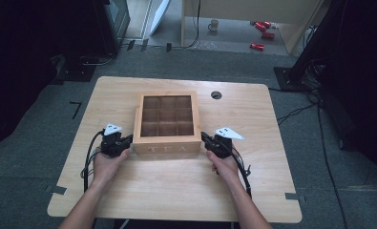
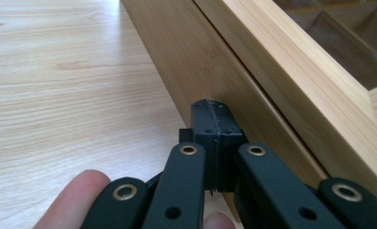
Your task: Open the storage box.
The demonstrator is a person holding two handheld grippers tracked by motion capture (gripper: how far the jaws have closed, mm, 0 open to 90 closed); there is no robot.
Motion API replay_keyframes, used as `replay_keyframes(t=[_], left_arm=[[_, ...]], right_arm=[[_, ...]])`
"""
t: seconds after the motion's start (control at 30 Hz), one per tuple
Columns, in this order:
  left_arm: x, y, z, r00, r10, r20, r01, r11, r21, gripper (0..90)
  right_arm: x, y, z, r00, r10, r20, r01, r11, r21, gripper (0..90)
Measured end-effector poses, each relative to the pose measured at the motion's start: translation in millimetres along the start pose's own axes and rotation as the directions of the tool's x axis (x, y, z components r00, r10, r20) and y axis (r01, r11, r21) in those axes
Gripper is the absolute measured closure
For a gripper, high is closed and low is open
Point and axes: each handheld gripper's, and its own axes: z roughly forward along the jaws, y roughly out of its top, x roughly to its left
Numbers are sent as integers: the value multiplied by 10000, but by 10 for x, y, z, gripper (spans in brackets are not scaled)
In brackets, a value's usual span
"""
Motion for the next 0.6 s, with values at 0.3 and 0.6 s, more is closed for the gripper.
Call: replay_keyframes(t=[0.3,0.6], left_arm=[[-233,-61,-11,9999,156,36,-156,9999,52,900],[-381,-88,-92,9992,400,-41,-402,9964,-750,900]], right_arm=[[-40,-145,-284,9995,146,262,-142,9998,-152,900],[53,-168,-473,9912,-264,1295,222,9992,336,862]])
